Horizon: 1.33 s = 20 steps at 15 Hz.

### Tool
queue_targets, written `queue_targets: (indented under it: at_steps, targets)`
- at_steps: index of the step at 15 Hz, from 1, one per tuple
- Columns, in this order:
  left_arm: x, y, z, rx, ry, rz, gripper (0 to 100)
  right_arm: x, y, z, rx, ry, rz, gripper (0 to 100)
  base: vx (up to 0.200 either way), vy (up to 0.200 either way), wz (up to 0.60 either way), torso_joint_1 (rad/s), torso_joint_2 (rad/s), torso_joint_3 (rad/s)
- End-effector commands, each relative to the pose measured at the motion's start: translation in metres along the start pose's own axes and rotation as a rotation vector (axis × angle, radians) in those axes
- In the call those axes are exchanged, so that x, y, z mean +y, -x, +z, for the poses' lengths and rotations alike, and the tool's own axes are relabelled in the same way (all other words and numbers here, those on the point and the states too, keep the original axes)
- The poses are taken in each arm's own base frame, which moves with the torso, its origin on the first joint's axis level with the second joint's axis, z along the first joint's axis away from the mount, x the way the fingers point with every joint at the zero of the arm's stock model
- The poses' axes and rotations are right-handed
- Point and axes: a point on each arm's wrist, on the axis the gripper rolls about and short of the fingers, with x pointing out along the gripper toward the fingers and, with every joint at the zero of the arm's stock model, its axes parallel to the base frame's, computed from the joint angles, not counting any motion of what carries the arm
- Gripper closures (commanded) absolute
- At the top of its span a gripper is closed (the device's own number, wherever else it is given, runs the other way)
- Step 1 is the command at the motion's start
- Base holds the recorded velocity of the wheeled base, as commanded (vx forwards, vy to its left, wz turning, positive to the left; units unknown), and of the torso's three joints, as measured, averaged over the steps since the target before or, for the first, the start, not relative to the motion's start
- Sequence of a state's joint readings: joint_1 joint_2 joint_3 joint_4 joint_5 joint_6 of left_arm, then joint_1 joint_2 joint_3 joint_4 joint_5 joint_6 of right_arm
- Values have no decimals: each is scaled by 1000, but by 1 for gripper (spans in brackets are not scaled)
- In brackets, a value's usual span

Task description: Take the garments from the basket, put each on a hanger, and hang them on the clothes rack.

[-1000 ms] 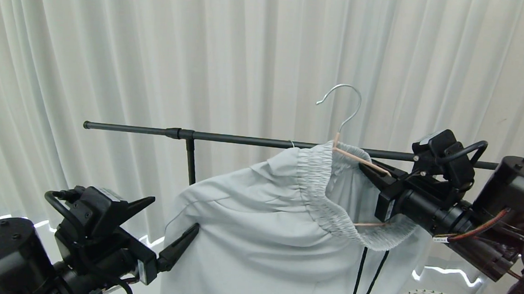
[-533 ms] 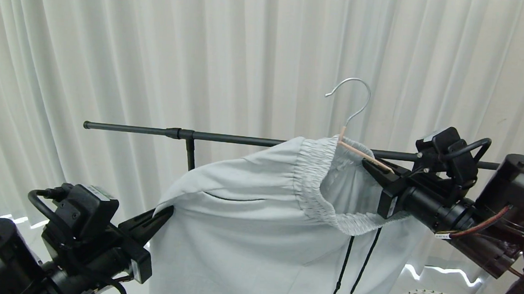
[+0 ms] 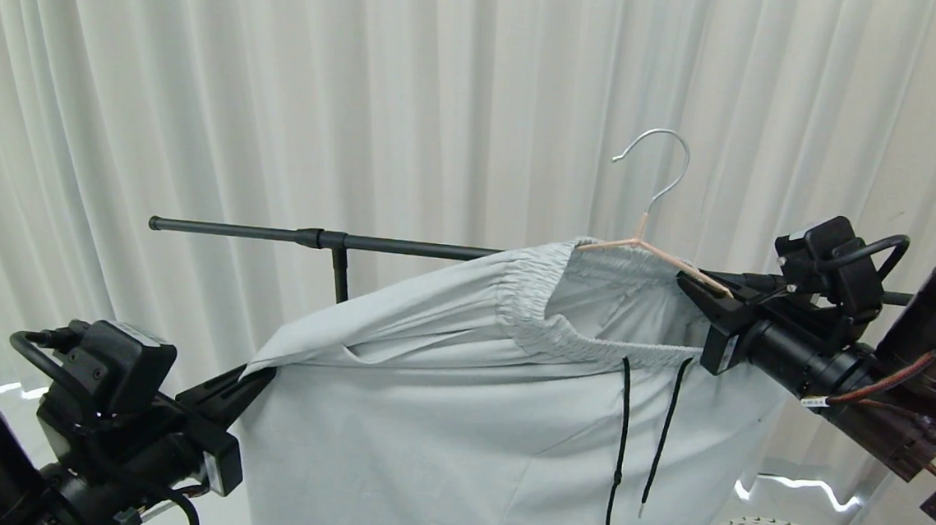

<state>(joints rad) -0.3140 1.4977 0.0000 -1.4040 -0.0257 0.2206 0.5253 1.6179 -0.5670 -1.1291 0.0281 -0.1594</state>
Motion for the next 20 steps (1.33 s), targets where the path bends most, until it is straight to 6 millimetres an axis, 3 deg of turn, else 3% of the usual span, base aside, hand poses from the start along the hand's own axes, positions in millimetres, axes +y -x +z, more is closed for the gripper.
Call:
queue_targets:
  at_steps: [1,7,8,14,17,20]
  targets:
    - [2,0,0,2,1,11,100,-1,0,2,-8,1,-6,100,0,0,0,0,0,0]
    - [2,1,-1,6,1,15,100,0,-3,6,-23,-10,-2,100,0,0,0,0,0,0]
    - [2,1,0,5,-1,14,0,0,-3,5,-21,-10,-1,100,0,0,0,0,0,0]
    - [-1,8,9,-62,-8,-32,0,-1,-3,4,-11,-10,-11,100,0,0,0,0,0,0]
    - [1,22,16,-98,-9,-16,0,-7,0,-2,29,0,-46,100,0,0,0,0,0,0]
    - [1,44,13,23,-1,-23,0,-16,0,-8,74,39,-117,100,0,0,0,0,0,0]
